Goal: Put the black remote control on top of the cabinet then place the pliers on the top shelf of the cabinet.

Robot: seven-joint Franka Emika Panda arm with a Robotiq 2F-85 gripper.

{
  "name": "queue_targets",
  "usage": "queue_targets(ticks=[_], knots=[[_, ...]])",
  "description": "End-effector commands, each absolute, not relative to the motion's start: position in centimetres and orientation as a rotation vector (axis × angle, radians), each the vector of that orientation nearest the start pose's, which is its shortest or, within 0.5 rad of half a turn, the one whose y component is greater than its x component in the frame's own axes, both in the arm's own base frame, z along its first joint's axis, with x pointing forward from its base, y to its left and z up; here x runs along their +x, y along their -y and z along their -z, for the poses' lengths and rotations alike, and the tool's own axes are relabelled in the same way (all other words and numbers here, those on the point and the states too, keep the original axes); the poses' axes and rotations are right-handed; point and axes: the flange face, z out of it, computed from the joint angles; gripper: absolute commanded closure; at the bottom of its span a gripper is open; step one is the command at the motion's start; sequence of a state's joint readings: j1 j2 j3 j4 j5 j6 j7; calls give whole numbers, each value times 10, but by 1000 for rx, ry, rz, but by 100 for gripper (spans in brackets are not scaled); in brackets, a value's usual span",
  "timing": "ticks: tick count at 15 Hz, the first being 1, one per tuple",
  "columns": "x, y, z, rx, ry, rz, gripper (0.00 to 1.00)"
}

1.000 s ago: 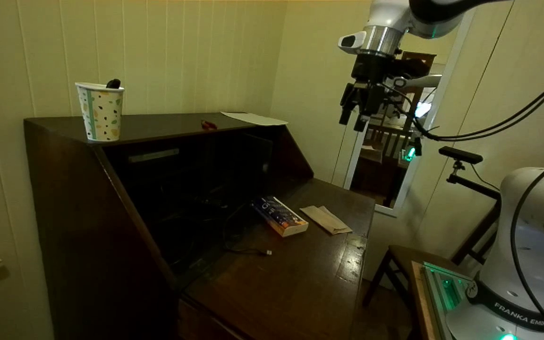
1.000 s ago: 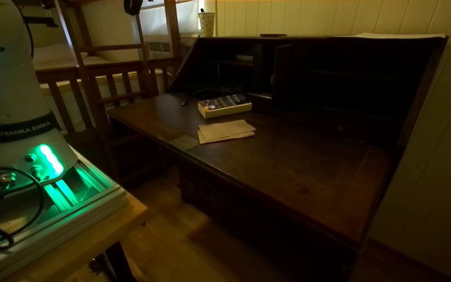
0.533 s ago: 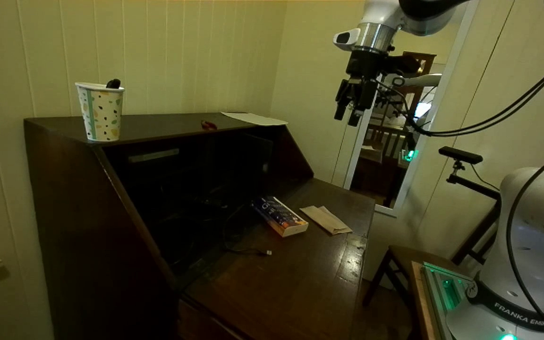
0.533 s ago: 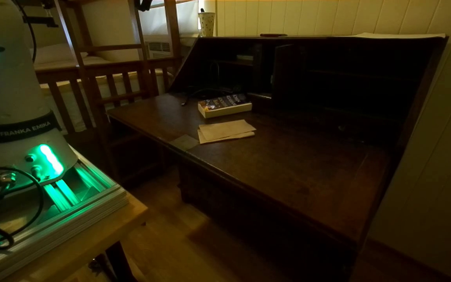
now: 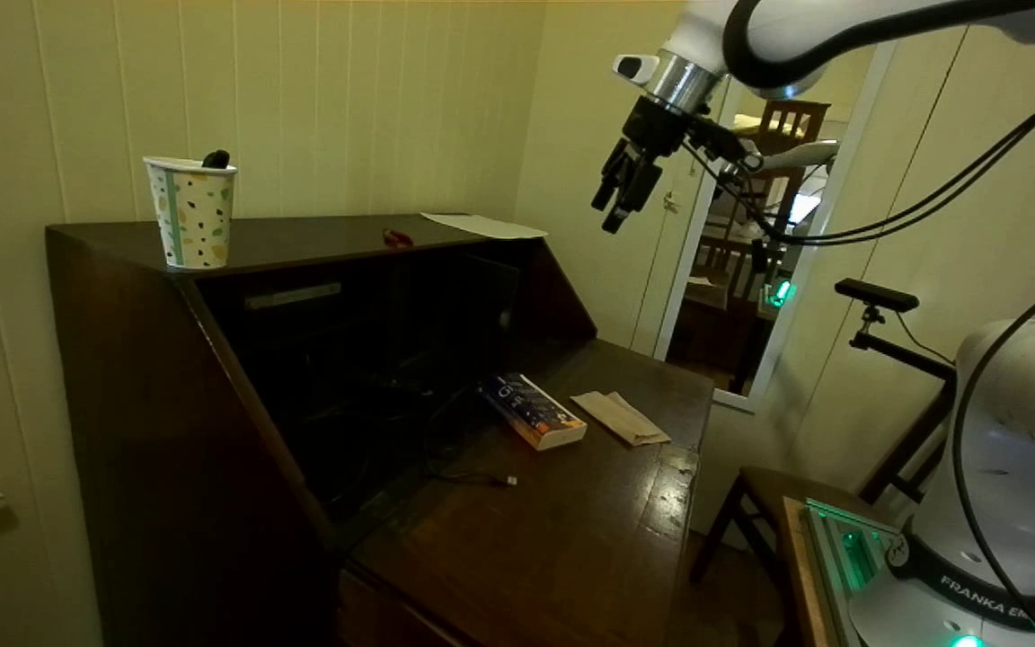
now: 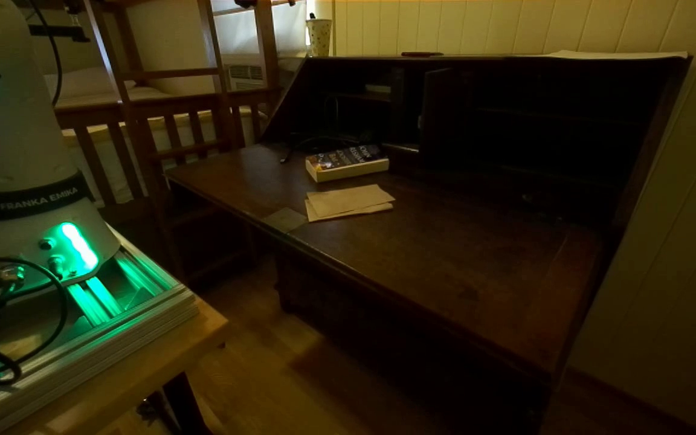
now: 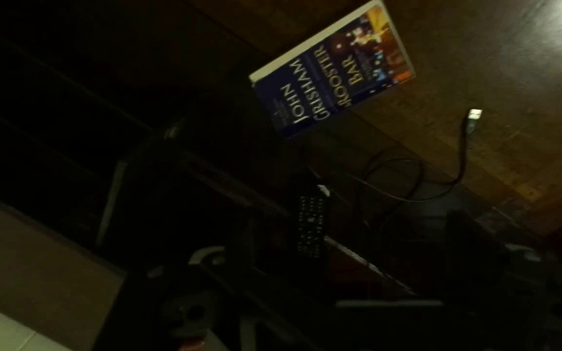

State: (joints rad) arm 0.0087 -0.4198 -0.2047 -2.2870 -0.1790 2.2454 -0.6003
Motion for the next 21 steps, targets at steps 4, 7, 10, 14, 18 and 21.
queue_targets(ticks=[4, 7, 10, 14, 18, 21], knots=[[528, 140, -496, -3284, 850, 489, 0], [522, 135, -487, -3266, 829, 464, 0], [529, 132, -479, -3264, 837, 439, 0], [536, 134, -475, -3265, 844, 435, 0], [575, 115, -438, -3237, 887, 422, 0], [607, 102, -404, -3196, 898, 375, 0]])
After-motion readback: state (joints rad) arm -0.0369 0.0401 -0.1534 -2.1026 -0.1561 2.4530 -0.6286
